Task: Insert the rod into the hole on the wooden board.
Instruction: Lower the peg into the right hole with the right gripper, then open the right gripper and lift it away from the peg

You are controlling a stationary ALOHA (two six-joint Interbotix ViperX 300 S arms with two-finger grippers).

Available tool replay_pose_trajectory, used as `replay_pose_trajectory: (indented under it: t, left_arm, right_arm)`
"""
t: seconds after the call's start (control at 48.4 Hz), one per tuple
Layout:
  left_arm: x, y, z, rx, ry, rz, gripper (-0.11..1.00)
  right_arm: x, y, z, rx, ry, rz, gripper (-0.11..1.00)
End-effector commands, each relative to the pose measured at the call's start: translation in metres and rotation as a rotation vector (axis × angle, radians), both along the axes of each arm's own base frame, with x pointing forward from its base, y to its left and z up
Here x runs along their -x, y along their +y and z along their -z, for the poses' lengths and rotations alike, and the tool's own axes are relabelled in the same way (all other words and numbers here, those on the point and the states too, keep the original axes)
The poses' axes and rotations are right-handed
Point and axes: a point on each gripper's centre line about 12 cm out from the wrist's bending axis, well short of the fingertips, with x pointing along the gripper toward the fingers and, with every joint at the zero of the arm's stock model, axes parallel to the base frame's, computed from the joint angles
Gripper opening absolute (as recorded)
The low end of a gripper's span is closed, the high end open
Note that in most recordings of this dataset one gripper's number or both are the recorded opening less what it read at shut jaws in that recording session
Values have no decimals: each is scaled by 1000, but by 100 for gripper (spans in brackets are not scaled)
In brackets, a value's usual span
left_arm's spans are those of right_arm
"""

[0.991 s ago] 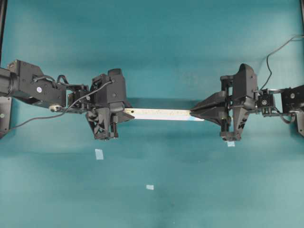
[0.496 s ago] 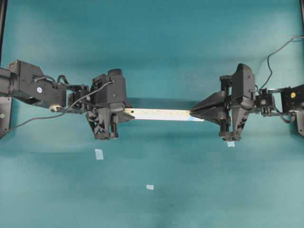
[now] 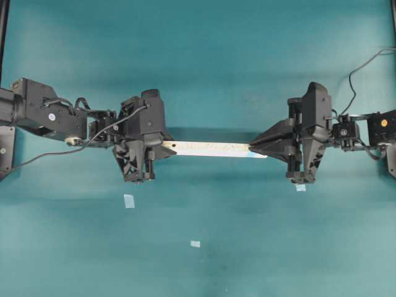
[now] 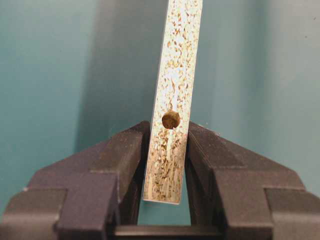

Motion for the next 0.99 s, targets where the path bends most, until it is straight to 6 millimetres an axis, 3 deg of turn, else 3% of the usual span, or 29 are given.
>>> replay_pose_trajectory:
  t: [0.0, 0.289, 0.372, 0.578, 0.723, 0.97]
  left_arm:
    - [-6, 1, -13, -1, -44, -2, 34]
    - [-5, 1, -12, -2, -38, 0, 34]
    - [-4, 1, -11, -1, -31, 0, 34]
    - [-4, 1, -11, -2, -28, 1, 34]
    - [-4, 1, -11, -2, -28, 1, 34]
    - [-5, 1, -12, -1, -34, 0, 35]
  right_arm:
    - [-2, 1, -3, 1, -8, -6, 9]
    - [-10, 1, -11, 1, -37, -6, 10]
    - [-11, 1, -16, 0, -54, -5, 28]
    - [-7, 1, -31, 1, -101, -5, 85]
    - [-2, 1, -41, 1, -133, -5, 86]
    - [2, 1, -41, 1, -133, -5, 86]
